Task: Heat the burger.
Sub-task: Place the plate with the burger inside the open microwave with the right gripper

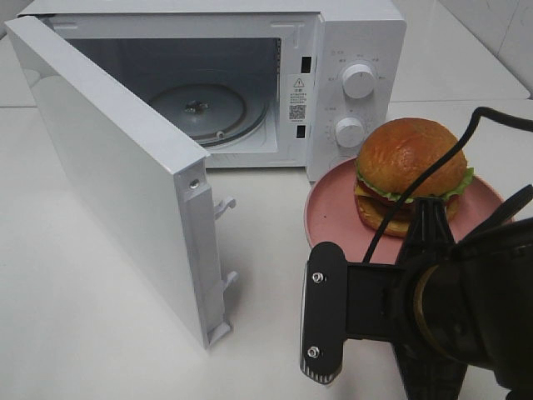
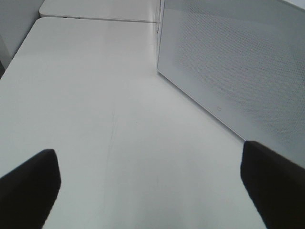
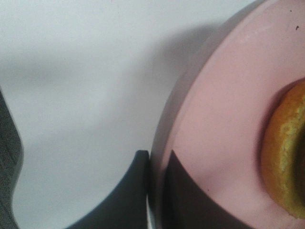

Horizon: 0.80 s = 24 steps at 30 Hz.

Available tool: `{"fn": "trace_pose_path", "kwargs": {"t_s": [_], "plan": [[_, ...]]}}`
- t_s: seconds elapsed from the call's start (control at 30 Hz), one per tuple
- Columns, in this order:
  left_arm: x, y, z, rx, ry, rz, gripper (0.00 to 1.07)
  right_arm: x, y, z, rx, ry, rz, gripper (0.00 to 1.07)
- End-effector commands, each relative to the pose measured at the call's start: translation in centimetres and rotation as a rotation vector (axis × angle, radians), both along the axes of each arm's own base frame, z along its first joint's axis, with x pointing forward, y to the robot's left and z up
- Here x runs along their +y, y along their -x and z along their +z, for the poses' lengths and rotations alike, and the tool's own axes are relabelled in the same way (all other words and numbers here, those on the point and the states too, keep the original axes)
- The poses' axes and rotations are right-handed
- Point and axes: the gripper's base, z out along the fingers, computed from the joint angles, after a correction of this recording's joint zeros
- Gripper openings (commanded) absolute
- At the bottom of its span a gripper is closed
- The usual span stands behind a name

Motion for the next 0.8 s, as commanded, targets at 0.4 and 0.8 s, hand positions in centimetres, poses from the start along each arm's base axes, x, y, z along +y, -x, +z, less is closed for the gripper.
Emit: {"fn": "trace_pose_path", "kwargs": {"t_s": [0.4, 0.8], "plan": [[-0.1, 0.3, -0.1, -0.017, 0.006, 0.0, 0.97, 1.3, -0.4, 0.4, -0.054, -0.058, 0.182, 0.0], [-0.1, 0.3, -0.1, -0.017, 0.006, 0.0, 0.97, 0.8, -1.9, 0.4, -0.049, -0.006, 0.298, 0.0]]}}
